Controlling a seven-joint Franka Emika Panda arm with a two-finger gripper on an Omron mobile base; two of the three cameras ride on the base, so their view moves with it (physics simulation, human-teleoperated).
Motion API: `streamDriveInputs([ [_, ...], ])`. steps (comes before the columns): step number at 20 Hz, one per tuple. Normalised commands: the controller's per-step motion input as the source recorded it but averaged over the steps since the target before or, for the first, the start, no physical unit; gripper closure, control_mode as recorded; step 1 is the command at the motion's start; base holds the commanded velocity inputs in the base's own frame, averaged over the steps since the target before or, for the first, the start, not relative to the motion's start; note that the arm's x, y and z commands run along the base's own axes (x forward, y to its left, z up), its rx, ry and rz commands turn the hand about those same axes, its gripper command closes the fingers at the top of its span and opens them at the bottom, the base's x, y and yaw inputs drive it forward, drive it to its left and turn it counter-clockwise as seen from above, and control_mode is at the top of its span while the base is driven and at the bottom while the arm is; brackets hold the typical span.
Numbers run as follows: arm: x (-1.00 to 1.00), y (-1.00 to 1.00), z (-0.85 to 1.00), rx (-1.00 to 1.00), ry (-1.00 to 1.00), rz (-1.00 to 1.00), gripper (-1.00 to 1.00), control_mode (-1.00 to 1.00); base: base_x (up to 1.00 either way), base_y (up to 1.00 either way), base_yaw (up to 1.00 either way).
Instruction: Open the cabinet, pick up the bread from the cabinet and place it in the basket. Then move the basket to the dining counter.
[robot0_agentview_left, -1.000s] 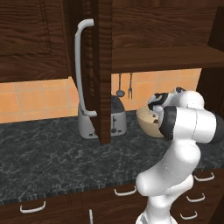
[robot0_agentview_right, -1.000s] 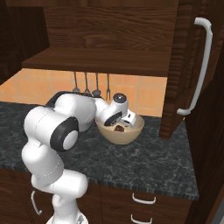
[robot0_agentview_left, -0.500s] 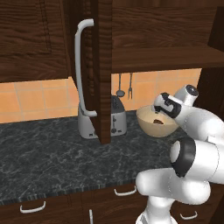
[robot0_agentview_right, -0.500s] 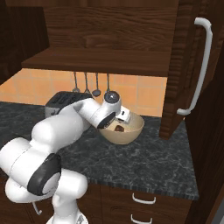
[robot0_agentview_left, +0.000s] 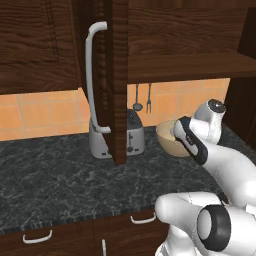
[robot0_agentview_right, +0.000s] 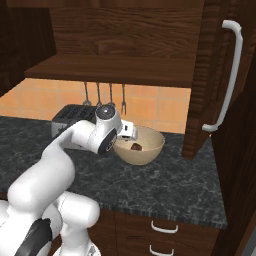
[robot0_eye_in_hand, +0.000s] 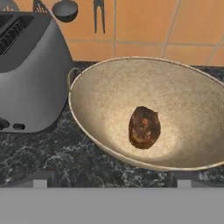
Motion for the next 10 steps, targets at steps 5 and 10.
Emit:
streamDriveInputs([
  [5,0.05,0.17,-0.15,-0.21,0.12,0.21,-1.0,-1.0,0.0,0.0,0.0],
  [10,0.32,0.02,-0.1,-0.14,0.12,0.2,-1.0,-1.0,0.0,0.0,0.0],
])
